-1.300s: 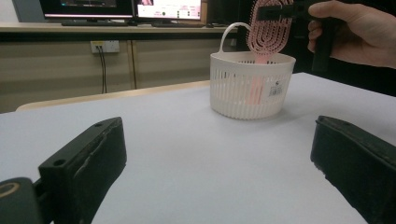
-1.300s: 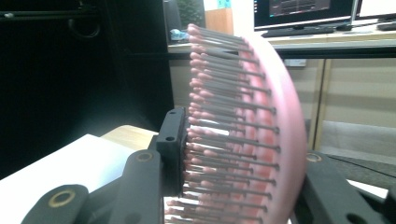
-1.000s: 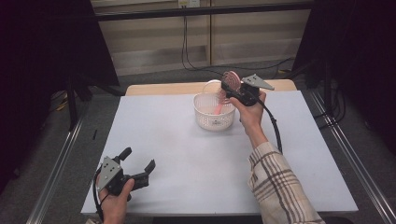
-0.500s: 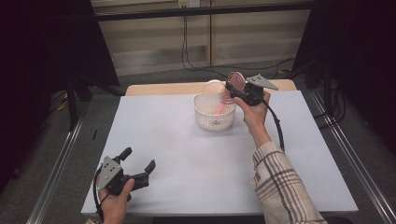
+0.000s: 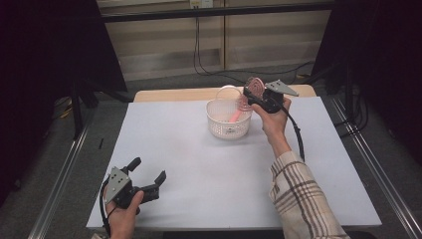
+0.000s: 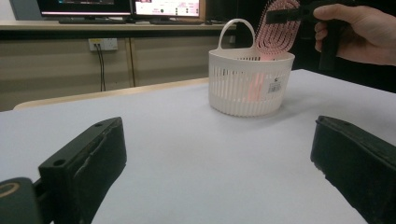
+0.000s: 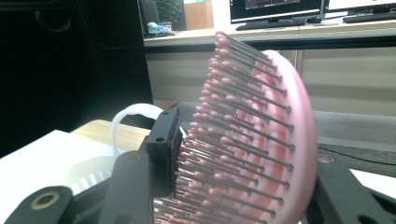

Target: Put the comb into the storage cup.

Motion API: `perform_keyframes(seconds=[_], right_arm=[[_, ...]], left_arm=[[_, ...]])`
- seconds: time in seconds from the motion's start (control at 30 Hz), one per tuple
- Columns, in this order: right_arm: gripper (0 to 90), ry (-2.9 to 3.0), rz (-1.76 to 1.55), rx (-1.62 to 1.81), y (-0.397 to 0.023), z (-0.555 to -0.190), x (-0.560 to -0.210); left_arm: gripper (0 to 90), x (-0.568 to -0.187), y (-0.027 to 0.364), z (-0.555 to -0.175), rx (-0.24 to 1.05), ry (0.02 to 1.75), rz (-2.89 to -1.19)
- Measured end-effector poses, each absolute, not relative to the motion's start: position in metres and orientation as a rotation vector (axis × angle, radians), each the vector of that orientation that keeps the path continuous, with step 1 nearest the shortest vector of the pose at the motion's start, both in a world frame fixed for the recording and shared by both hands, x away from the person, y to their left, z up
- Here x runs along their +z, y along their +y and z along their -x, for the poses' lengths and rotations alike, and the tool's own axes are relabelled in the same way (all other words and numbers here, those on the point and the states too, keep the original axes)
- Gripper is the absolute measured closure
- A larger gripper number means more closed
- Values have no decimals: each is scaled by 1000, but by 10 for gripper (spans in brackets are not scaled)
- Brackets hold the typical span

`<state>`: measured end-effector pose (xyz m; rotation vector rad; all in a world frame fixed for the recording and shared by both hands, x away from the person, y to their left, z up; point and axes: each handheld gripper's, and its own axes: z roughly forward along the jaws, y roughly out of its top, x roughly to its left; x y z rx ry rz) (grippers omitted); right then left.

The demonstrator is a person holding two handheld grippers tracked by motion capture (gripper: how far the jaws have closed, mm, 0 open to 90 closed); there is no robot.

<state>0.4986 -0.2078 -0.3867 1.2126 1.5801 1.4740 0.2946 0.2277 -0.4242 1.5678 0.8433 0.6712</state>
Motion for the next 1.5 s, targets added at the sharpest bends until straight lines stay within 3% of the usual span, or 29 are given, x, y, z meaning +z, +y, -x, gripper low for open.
perform_keyframes(seconds=[1.23, 1.5], right_arm=[[520, 1584, -1234, 1448, -213, -500, -388], [477, 1587, -1239, 1437, -214, -500, -389]], left_arm=[[35, -425, 228, -296, 662, 853, -1567], [35, -425, 229, -296, 662, 853, -1567]])
